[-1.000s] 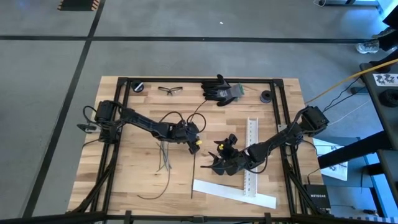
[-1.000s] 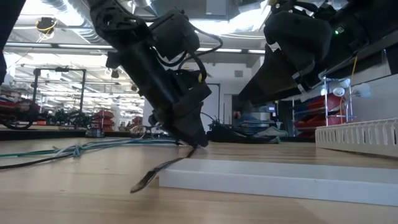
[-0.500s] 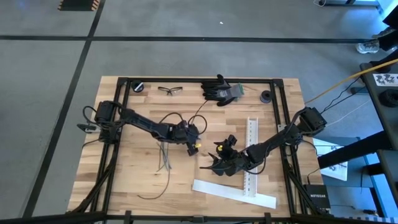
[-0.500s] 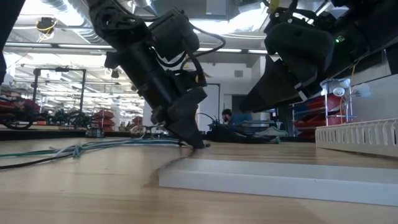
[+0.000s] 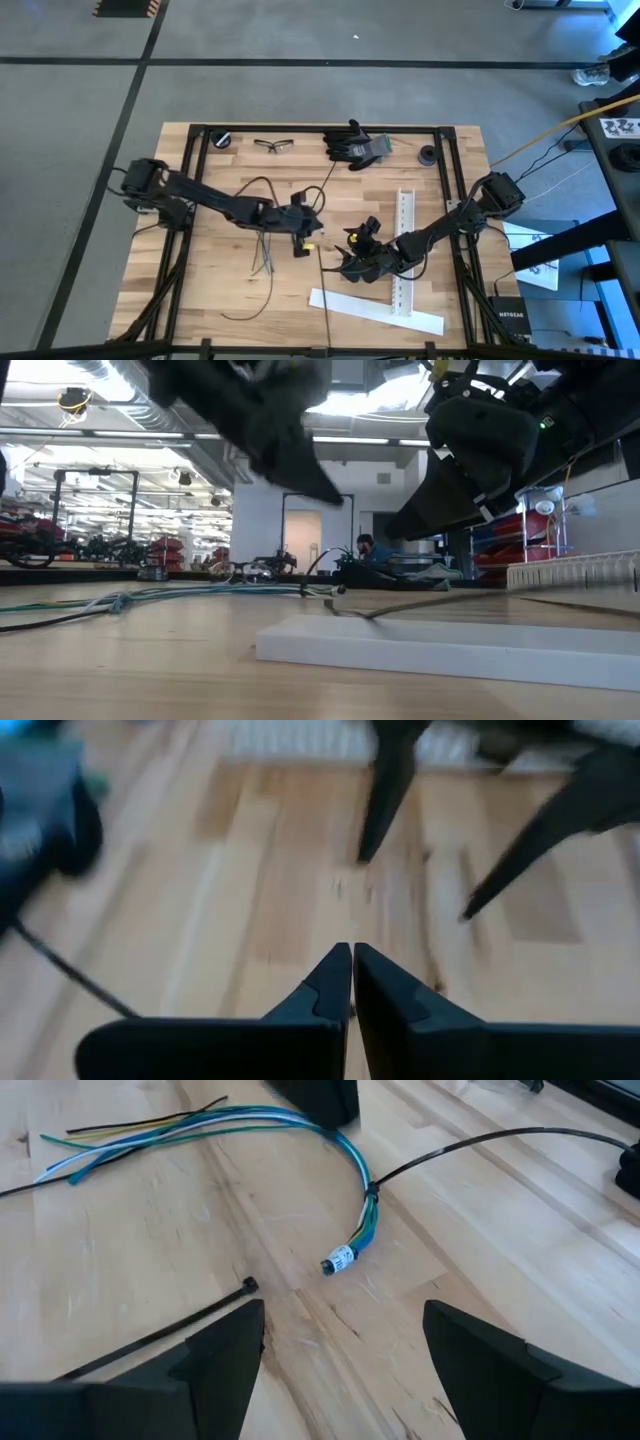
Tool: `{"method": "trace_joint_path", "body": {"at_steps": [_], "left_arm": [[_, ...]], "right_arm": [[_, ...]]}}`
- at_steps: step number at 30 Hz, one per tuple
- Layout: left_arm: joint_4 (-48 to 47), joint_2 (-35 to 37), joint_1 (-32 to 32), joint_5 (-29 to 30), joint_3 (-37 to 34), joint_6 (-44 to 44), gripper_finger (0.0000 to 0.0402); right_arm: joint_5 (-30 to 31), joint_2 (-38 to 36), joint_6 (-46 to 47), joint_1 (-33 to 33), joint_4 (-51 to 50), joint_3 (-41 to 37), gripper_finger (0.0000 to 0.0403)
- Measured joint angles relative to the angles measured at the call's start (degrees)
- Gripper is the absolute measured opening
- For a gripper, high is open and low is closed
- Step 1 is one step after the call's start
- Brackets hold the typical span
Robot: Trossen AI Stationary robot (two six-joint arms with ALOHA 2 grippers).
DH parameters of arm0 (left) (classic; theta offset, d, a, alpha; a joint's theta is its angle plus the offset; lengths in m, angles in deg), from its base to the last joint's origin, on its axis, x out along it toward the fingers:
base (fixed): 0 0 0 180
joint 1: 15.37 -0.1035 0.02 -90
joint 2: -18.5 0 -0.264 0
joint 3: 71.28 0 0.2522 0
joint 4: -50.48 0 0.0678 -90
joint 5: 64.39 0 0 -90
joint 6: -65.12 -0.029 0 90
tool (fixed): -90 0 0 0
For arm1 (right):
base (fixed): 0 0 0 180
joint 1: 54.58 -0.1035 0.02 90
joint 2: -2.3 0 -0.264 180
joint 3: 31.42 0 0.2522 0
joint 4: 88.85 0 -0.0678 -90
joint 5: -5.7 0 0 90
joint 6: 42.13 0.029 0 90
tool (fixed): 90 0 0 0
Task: Ziptie cables
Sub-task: Wrap the cable wires with the black zip tie
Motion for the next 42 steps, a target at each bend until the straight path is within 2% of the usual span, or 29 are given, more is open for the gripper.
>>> {"method": "trace_joint_path", "body": {"at_steps": [3, 8, 12, 21, 23, 27, 29, 33, 38, 42], "left_arm": [[0.10, 2.89, 0.34, 0.09, 0.09, -4.01, 0.0001], [-2.69, 3.56, 0.66, 0.03, 0.09, -3.43, 0.0001], [-5.80, 2.43, 1.68, -2.79, 0.08, -10.49, 0.0007], [-5.52, -4.94, -0.07, -8.65, 0.04, -26.45, 0.0107], [-5.25, -6.15, -1.36, -12.35, 0.04, -29.63, 0.0125], [-4.64, -8.87, -5.24, -23.76, 0.04, -32.65, 0.0144], [-3.70, -9.93, -6.90, -26.70, 0.04, -33.85, 0.0147], [-1.93, -12.02, -9.01, -28.41, 0.07, -37.50, 0.0144], [0.10, -14.45, -9.97, -35.37, 0.17, -40.77, 0.0132], [1.53, -16.23, -10.93, -36.80, 0.31, -40.11, 0.0118]], "right_arm": [[-0.01, 0.00, -0.36, 0.00, -0.20, 0.39, 0.0260], [-1.17, -0.09, -1.79, 0.00, -0.15, 1.11, 0.0260], [-1.54, -0.09, -2.95, 0.00, -0.32, 1.11, 0.0260], [-1.99, -0.09, -3.06, 0.00, -0.45, 1.11, 0.0260], [-2.01, -0.09, -3.11, 0.00, -0.43, 1.11, 0.0260], [-1.99, -0.09, -3.08, 0.00, -0.33, 1.11, 0.0260], [-1.81, -0.09, -3.11, 0.07, -0.24, 1.11, 0.0260], [-1.48, -0.09, -3.11, 0.48, 0.01, 1.11, 0.0260], [-1.46, -0.09, -3.11, 1.34, 0.04, 1.11, 0.0260], [-0.93, -0.09, -3.11, 1.72, -0.02, 1.11, 0.0260]]}}
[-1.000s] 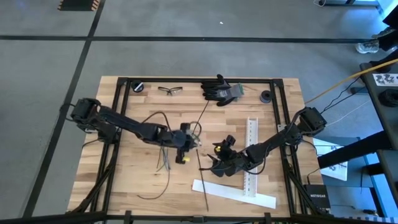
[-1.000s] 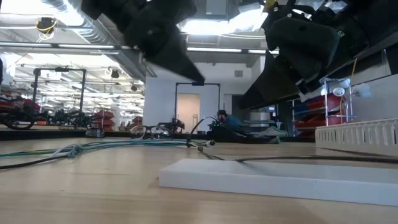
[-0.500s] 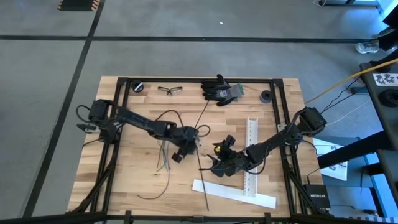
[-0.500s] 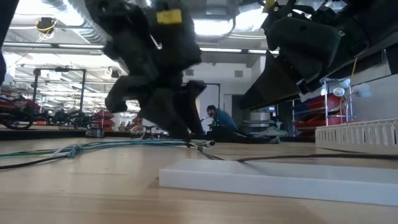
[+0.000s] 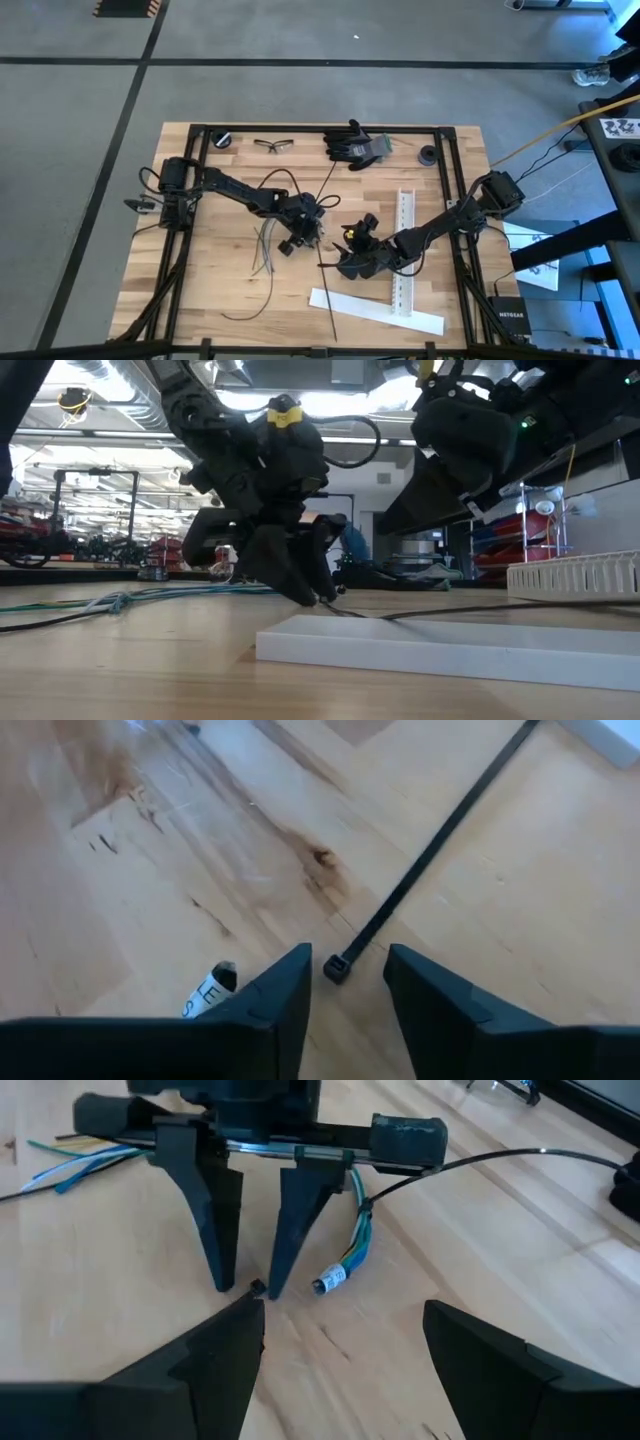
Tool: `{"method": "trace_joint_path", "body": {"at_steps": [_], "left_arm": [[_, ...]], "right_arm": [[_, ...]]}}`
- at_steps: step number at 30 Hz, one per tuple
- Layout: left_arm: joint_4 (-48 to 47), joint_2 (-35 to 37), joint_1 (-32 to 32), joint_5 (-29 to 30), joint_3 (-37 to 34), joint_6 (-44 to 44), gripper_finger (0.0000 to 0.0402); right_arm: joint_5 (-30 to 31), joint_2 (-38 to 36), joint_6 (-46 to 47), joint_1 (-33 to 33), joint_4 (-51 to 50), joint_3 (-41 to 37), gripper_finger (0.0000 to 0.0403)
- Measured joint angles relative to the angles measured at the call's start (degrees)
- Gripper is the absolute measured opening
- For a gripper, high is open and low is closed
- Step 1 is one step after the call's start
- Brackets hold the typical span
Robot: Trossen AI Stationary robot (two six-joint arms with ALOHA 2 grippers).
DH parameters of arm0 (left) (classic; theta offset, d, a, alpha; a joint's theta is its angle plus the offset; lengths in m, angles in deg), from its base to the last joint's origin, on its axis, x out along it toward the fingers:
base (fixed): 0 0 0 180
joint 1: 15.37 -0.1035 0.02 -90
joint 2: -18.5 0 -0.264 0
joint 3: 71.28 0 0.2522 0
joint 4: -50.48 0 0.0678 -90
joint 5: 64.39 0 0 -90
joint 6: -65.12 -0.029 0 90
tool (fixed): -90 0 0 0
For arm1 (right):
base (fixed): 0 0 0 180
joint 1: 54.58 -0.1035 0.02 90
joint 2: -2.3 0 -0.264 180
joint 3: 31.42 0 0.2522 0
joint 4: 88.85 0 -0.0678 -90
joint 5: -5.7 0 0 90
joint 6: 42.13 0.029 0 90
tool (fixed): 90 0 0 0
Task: Ziptie cables
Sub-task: Wrap the cable wires with the black zip tie
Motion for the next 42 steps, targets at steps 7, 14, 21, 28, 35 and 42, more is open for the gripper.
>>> {"method": "trace_joint_path", "body": {"at_steps": [7, 14, 21, 28, 35, 42], "left_arm": [[0.19, -0.48, -1.81, -2.79, -0.07, 2.15, 0.0033], [-1.17, 0.17, -1.60, -2.52, -0.06, 9.78, 0.0006], [-10.15, 6.65, -1.42, -2.09, -0.37, 28.64, 0.0002], [-17.89, 15.13, -1.50, -2.74, -0.28, 40.55, 0.0002], [-19.40, 20.67, -1.54, -2.88, -0.26, 48.56, 0.0001], [-20.03, 22.05, -1.52, -2.93, -0.22, 49.40, 0.0001]], "right_arm": [[-0.08, 0.00, -0.03, 0.16, -0.02, 0.00, 0.0260], [-1.01, 0.00, -0.22, 0.16, 0.00, 0.00, 0.0260], [-4.98, -2.24, -4.20, 0.15, -2.95, 3.30, 0.0260], [-13.57, -3.13, -19.11, 0.16, -9.97, 8.68, 0.0260], [-10.91, -2.86, -24.11, 0.16, -23.82, 15.90, 0.0260], [-11.91, 1.56, -23.79, 0.16, -26.05, 17.16, 0.0260]]}}
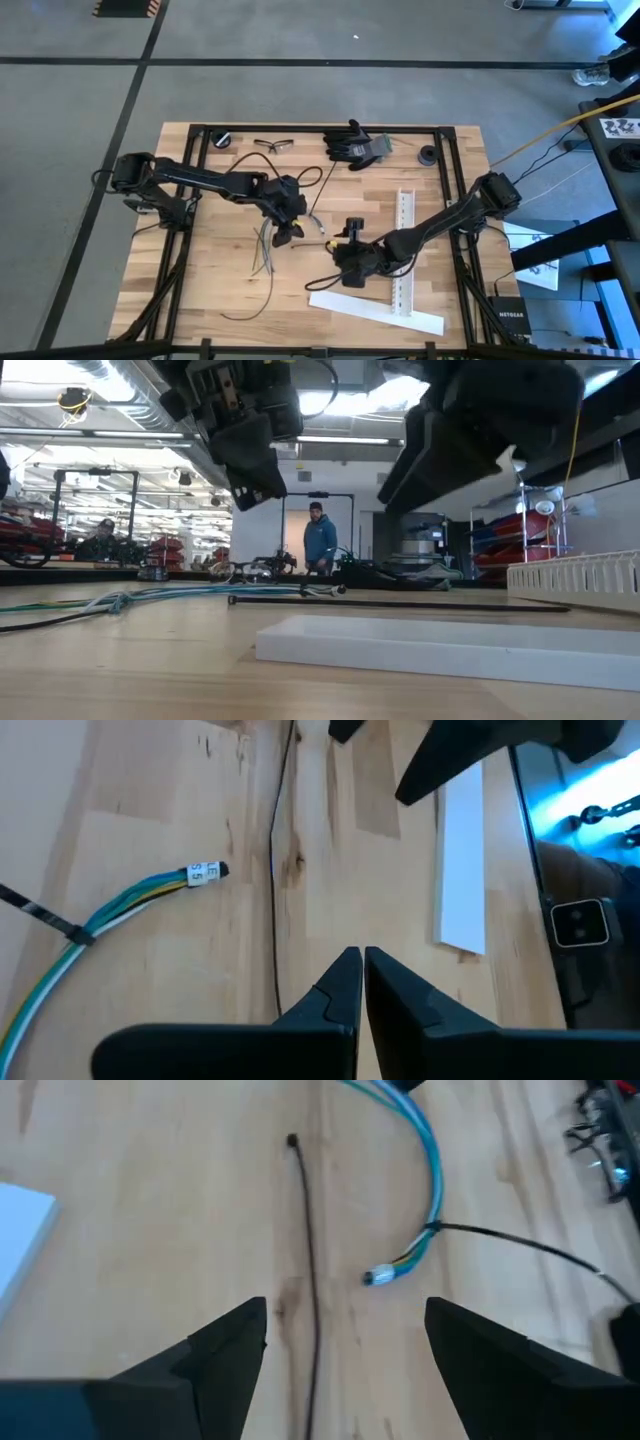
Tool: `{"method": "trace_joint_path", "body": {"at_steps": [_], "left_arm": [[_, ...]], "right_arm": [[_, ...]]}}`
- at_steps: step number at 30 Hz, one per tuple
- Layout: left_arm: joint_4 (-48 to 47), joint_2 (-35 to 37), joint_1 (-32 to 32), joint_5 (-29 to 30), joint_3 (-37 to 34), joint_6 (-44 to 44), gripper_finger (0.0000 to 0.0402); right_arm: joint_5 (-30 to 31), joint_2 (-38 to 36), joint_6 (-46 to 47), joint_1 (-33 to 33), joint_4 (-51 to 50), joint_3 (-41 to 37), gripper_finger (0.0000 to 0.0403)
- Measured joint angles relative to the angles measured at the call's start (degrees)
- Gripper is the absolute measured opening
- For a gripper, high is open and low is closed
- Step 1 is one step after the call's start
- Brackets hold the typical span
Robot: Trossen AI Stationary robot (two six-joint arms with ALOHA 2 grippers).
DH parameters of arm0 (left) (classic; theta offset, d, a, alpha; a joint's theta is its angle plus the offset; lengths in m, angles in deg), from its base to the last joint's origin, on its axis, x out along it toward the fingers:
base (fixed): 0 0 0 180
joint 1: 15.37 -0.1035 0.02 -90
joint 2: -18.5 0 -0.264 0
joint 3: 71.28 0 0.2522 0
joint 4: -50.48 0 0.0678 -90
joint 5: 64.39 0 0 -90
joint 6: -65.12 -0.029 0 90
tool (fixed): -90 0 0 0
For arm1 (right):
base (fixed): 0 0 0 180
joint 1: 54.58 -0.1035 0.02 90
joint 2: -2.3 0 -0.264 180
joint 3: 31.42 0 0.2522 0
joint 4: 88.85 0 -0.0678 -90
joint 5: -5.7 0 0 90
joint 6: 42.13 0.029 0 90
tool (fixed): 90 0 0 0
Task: Ziptie cables
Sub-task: Wrap the cable wires with the black zip tie
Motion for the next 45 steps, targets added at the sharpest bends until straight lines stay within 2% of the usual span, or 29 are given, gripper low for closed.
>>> {"method": "trace_joint_path", "body": {"at_steps": [8, 13, 16, 20, 25, 30, 33, 38, 42, 45], "left_arm": [[-3.91, 0.02, 1.78, 1.27, -0.03, -4.72, 0.0000], [-3.97, 0.02, 4.92, 9.09, -2.44, -5.67, 0.0001], [-3.09, 0.02, 6.47, 11.40, -4.35, -5.56, 0.0001], [-2.51, 0.02, 7.88, 16.74, -5.36, -2.06, 0.0006], [1.83, -0.30, 8.33, 17.45, -7.06, 0.79, 0.0051], [3.46, -3.88, 10.69, 17.89, -7.30, -1.11, 0.0098], [4.43, -6.12, 12.75, 21.56, -7.29, -1.32, 0.0109], [4.99, -7.98, 14.81, 29.89, -7.30, -1.02, 0.0109], [7.38, -9.48, 15.71, 31.20, -7.28, -2.14, 0.0095], [8.73, -10.88, 16.61, 32.71, -7.16, -3.89, 0.0067]], "right_arm": [[0.37, 3.56, 1.54, 0.39, 0.21, 0.04, 0.0260], [0.32, 4.72, 1.78, 0.48, -0.42, 0.00, 0.0259], [1.32, 4.95, 1.75, 0.46, -0.44, -0.03, 0.0259], [1.92, 4.98, 1.49, 0.46, -0.79, -0.09, 0.0259], [2.07, 4.98, 1.93, 0.81, -0.99, -0.09, 0.0259], [2.52, 4.98, 2.12, 0.81, -1.02, -0.09, 0.0259], [2.51, 4.98, 2.13, 0.81, -1.05, -0.09, 0.0259], [2.52, 4.98, 2.09, 0.81, -1.05, -0.09, 0.0259], [3.55, 4.98, 1.97, 0.85, -1.05, -0.09, 0.0259], [4.38, 4.98, 1.97, 0.85, -1.07, -0.09, 0.0259]]}}
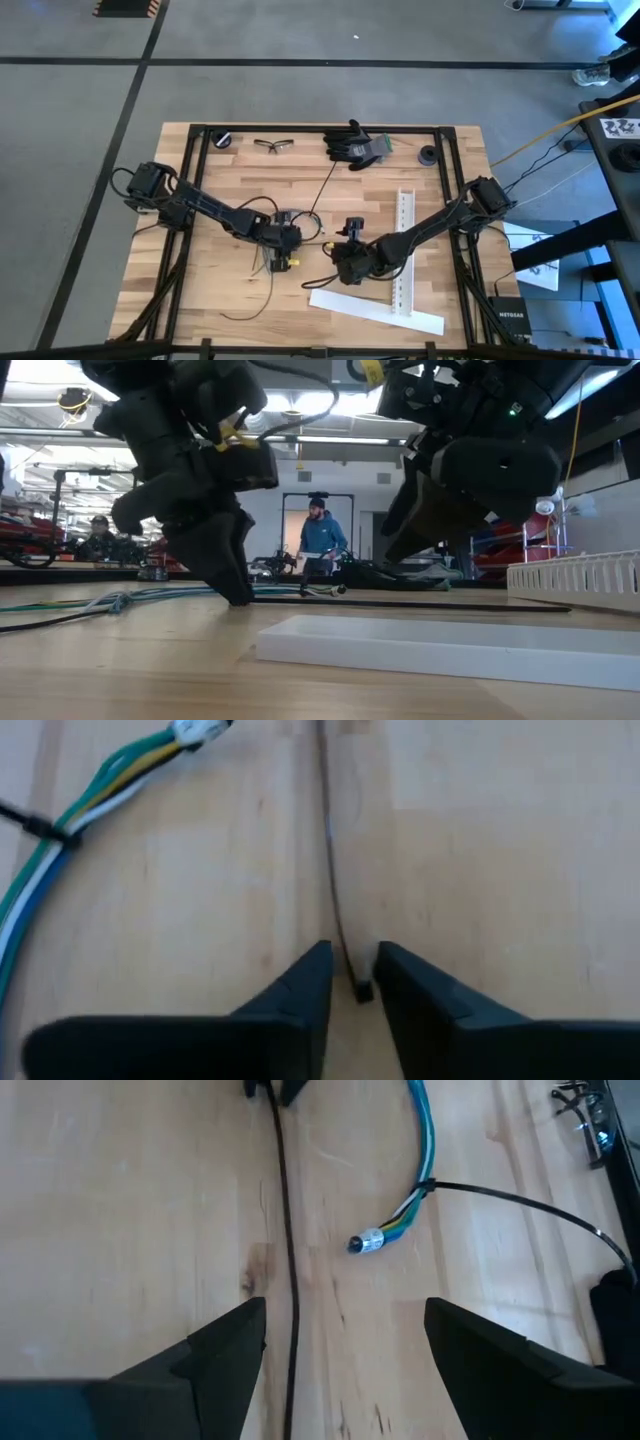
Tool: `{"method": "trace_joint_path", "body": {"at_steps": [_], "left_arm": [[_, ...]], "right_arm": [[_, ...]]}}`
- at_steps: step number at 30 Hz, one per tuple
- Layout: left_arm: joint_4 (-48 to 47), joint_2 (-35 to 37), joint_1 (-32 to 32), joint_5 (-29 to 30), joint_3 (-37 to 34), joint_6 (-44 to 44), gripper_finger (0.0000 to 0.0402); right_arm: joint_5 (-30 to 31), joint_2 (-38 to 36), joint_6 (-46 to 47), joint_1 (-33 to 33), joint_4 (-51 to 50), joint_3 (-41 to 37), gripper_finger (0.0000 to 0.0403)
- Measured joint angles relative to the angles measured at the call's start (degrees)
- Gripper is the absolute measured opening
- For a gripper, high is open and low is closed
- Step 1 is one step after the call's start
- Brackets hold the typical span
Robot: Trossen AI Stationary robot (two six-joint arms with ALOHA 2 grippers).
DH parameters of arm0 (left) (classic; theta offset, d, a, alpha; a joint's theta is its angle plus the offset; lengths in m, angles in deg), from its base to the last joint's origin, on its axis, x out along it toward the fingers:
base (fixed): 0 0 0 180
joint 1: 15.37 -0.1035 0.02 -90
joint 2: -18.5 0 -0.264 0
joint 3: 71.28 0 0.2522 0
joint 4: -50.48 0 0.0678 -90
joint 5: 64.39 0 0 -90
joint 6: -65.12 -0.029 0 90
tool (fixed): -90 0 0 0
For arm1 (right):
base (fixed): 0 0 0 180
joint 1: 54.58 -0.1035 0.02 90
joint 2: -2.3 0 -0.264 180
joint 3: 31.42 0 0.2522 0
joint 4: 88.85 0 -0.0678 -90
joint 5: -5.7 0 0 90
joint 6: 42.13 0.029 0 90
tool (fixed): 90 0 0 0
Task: Ziptie cables
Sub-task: Wrap the cable wires with the black zip tie
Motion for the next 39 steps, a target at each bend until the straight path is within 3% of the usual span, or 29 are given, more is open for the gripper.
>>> {"method": "trace_joint_path", "body": {"at_steps": [4, 9, 13, 16, 23, 27, 30, 36, 39], "left_arm": [[-0.52, -0.83, 1.77, 5.06, 0.12, -3.43, 0.0010], [-1.76, -1.13, 4.52, 17.70, 0.40, -11.33, 0.0002], [-1.95, -1.31, 7.08, 30.47, 0.89, -22.18, 0.0000], [-0.68, -1.27, 8.09, 36.44, 1.04, -30.33, 0.0000], [4.39, -1.27, 10.56, 38.45, 1.02, -47.97, 0.0000], [8.45, -1.25, 12.73, 40.70, 1.02, -54.51, 0.0001], [9.37, -1.24, 14.27, 41.64, 1.02, -56.12, 0.0001], [9.44, -1.16, 15.21, 42.47, 0.75, -55.84, 0.0001], [12.40, -1.14, 15.17, 43.19, 0.75, -58.01, 0.0001]], "right_arm": [[0.04, 0.00, 0.06, 0.00, -0.02, 0.00, 0.0259], [-1.09, -0.02, 1.64, -0.09, 1.11, 0.00, 0.0259], [-5.50, -0.13, 4.19, -0.09, 5.16, 0.00, 0.0259], [-8.64, -0.13, 6.83, -0.09, 7.87, 0.00, 0.0259], [-12.63, -0.61, 10.58, 1.13, 11.03, -0.02, 0.0259], [-18.43, -0.71, 10.59, 3.43, 13.57, -1.82, 0.0259], [-25.10, -2.10, 10.27, 6.23, 23.14, -8.92, 0.0259], [-42.41, -4.44, 19.64, 14.04, 58.85, -24.66, 0.0259], [-44.54, -2.72, 24.47, 16.02, 64.13, -26.95, 0.0259]]}}
